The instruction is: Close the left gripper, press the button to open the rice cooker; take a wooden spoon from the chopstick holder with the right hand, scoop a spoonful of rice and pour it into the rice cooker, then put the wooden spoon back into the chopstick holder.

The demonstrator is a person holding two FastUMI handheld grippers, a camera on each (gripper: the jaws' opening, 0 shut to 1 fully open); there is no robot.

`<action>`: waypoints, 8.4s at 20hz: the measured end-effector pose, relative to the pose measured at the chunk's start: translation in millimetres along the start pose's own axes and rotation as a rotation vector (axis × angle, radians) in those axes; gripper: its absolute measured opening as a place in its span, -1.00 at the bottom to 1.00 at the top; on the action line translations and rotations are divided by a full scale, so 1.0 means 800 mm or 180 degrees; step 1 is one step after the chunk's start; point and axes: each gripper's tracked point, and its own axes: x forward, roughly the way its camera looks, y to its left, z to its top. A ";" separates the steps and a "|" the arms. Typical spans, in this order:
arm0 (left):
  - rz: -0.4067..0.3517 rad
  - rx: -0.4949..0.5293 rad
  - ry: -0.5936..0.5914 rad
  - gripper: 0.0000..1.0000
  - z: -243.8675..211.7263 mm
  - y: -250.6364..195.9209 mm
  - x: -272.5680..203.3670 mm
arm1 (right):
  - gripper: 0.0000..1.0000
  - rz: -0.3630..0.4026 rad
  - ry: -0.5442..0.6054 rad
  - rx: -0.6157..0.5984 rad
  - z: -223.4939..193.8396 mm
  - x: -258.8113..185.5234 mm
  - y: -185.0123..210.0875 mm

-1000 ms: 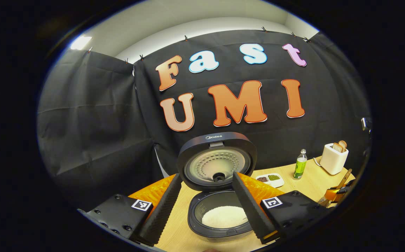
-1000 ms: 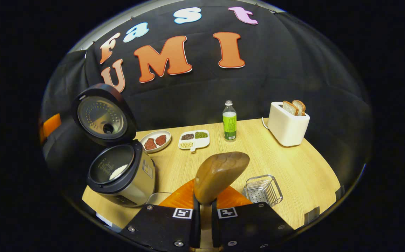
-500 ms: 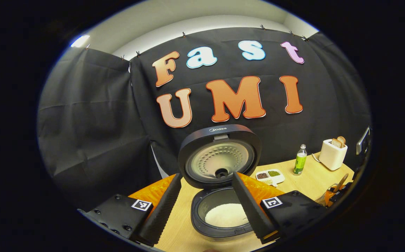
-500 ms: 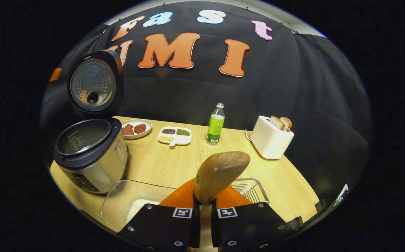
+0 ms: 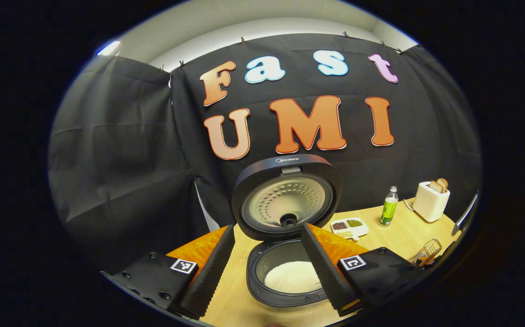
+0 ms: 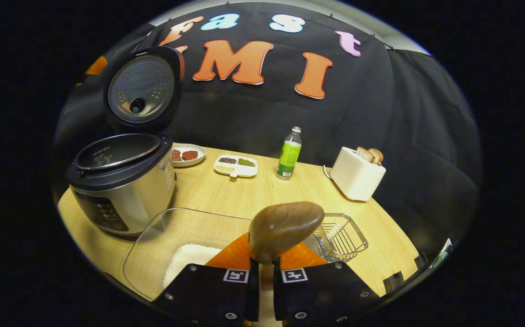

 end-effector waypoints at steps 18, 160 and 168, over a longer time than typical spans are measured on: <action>-0.0016 -0.0035 0.0114 0.97 -0.022 0.017 -0.013 | -0.76 0.0968 0.0728 0.1702 0.004 0.007 0.077; 0.0782 0.0123 0.0039 0.87 0.000 0.048 -0.079 | -0.77 0.2208 -0.0872 0.1010 0.342 -0.015 0.067; 0.0498 0.0091 0.0086 1.00 0.004 -0.018 -0.058 | -0.77 0.1341 -0.0555 0.1434 0.237 0.021 -0.103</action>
